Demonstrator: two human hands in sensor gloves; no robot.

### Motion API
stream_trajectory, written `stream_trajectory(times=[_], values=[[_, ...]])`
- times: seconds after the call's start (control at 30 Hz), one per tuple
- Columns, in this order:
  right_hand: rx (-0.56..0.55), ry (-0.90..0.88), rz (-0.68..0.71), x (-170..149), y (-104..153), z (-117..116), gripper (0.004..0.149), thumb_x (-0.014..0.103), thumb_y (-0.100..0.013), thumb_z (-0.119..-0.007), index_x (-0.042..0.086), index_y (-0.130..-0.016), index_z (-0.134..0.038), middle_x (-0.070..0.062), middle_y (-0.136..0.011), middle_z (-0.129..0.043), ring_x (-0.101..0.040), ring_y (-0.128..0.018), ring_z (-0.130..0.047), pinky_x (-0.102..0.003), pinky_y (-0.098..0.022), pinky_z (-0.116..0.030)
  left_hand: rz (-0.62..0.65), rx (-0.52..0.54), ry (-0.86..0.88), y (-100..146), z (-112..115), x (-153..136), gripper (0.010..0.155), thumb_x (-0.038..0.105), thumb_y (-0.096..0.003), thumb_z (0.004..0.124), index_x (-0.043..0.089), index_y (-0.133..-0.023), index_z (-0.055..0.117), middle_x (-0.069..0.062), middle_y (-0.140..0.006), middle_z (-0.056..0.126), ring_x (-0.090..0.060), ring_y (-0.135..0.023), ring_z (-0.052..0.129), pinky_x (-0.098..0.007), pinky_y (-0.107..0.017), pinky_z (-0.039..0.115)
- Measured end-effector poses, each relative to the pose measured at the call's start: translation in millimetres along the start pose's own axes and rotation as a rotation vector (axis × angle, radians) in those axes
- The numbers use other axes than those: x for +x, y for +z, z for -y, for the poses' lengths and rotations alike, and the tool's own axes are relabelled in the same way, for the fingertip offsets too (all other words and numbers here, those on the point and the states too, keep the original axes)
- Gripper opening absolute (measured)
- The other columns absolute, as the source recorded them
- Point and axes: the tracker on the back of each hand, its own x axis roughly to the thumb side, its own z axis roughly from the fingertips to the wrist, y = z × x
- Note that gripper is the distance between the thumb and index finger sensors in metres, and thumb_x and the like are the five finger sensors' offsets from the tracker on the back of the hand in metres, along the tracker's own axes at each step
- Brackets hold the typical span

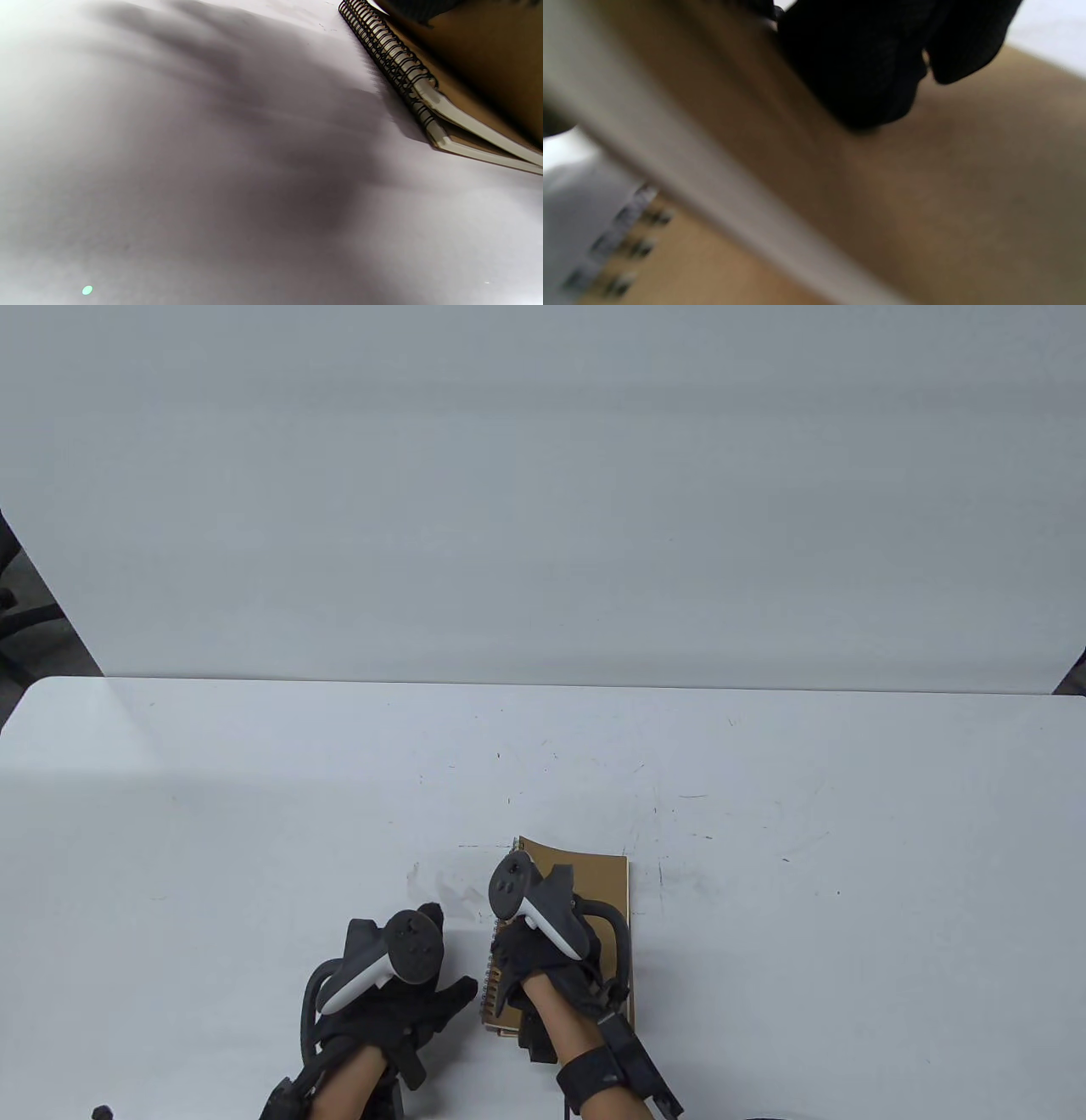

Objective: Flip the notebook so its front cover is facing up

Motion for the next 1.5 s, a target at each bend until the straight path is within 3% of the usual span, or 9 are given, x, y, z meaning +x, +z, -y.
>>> stream_trajectory(times=[0.03, 0.13, 0.23, 0.43, 0.67, 0.73, 0.87, 1.13, 1.5], values=[[0.087, -0.007, 0.025, 3.3, -1.8, -3.5, 0.083, 0.042, -0.056, -0.067, -0.017, -0.105, -0.034, -0.017, -0.073, -0.083, -0.027, -0.050, -0.096, -0.064, -0.055, -0.067, -0.002, -0.002, 0.001, -0.3, 0.1, -0.3, 0.095, 0.063, -0.0580, 0.055, 0.021, -0.105, -0.016, -0.023, -0.118, 0.004, -0.059, -0.107, 0.012, -0.077, -0.070, 0.029], [0.042, 0.014, 0.014, 3.6, 0.2, -4.1, 0.075, 0.032, -0.056, -0.067, -0.016, -0.104, -0.034, -0.014, -0.072, -0.083, -0.024, -0.050, -0.096, -0.061, -0.055, -0.068, -0.010, -0.009, 0.002, -1.2, 0.5, -1.2, 0.095, 0.063, -0.0580, 0.055, 0.020, -0.104, -0.017, -0.023, -0.118, 0.004, -0.059, -0.107, 0.011, -0.077, -0.070, 0.028], [0.047, 0.038, 0.041, 1.2, 6.9, -2.0, 0.073, 0.029, -0.056, -0.066, -0.013, -0.105, -0.032, -0.015, -0.074, -0.083, -0.025, -0.053, -0.095, -0.061, -0.056, -0.067, -0.010, -0.016, -0.007, -2.9, 0.9, -0.6, 0.095, 0.063, -0.0580, 0.054, 0.020, -0.104, -0.017, -0.023, -0.118, 0.003, -0.059, -0.107, 0.010, -0.077, -0.070, 0.027], [-0.115, 0.042, 0.155, -24.3, 33.8, 26.7, 0.071, 0.037, -0.057, -0.064, -0.005, -0.108, -0.038, -0.020, -0.082, -0.083, -0.035, -0.064, -0.095, -0.064, -0.057, -0.064, 0.023, 0.019, -0.030, -2.1, -2.3, -1.5, 0.094, 0.063, -0.0575, 0.055, 0.023, -0.106, -0.015, -0.022, -0.118, 0.002, -0.058, -0.108, 0.008, -0.078, -0.069, 0.025], [-0.307, 0.012, 0.236, -101.5, 62.3, 53.4, 0.067, 0.042, -0.057, -0.062, 0.001, -0.108, -0.048, -0.027, -0.093, -0.078, -0.048, -0.076, -0.087, -0.070, -0.059, -0.057, 0.049, 0.026, -0.035, -3.2, -4.6, -10.1, 0.092, 0.067, -0.0556, 0.055, 0.028, -0.109, -0.010, -0.019, -0.118, -0.004, -0.055, -0.107, -0.003, -0.079, -0.066, 0.015], [-0.363, 0.052, 0.240, -121.7, 66.5, 53.4, 0.067, 0.043, -0.057, -0.061, 0.001, -0.108, -0.049, -0.028, -0.094, -0.078, -0.049, -0.077, -0.086, -0.070, -0.059, -0.057, 0.050, 0.028, -0.045, -3.7, -4.2, -10.1, 0.092, 0.067, -0.0555, 0.055, 0.029, -0.109, -0.010, -0.018, -0.118, -0.005, -0.055, -0.107, -0.004, -0.080, -0.066, 0.014], [-0.376, 0.165, 0.270, -159.8, 69.0, 48.1, 0.068, 0.046, -0.057, -0.060, 0.003, -0.109, -0.048, -0.029, -0.100, -0.074, -0.052, -0.082, -0.081, -0.072, -0.060, -0.054, 0.061, 0.056, -0.063, -3.3, -4.4, -8.9, 0.092, 0.068, -0.0550, 0.054, 0.029, -0.110, -0.008, -0.018, -0.118, -0.004, -0.054, -0.108, -0.003, -0.080, -0.066, 0.015], [-0.394, 0.165, 0.308, -215.8, 65.3, 45.0, 0.069, 0.048, -0.057, -0.059, 0.005, -0.110, -0.049, -0.031, -0.105, -0.068, -0.055, -0.088, -0.075, -0.076, -0.060, -0.050, 0.051, 0.078, -0.074, -3.2, -4.1, -10.1, 0.091, 0.069, -0.0546, 0.053, 0.030, -0.111, -0.007, -0.017, -0.119, -0.003, -0.053, -0.108, -0.003, -0.080, -0.065, 0.015], [-0.462, 0.255, 0.343, -241.3, 68.4, 39.6, 0.070, 0.050, -0.056, -0.059, 0.006, -0.110, -0.048, -0.030, -0.107, -0.066, -0.056, -0.090, -0.072, -0.077, -0.060, -0.048, 0.037, 0.044, -0.087, -7.8, 3.0, -9.2, 0.091, 0.069, -0.0546, 0.053, 0.029, -0.112, -0.006, -0.018, -0.119, -0.001, -0.054, -0.108, -0.002, -0.080, -0.066, 0.015]])
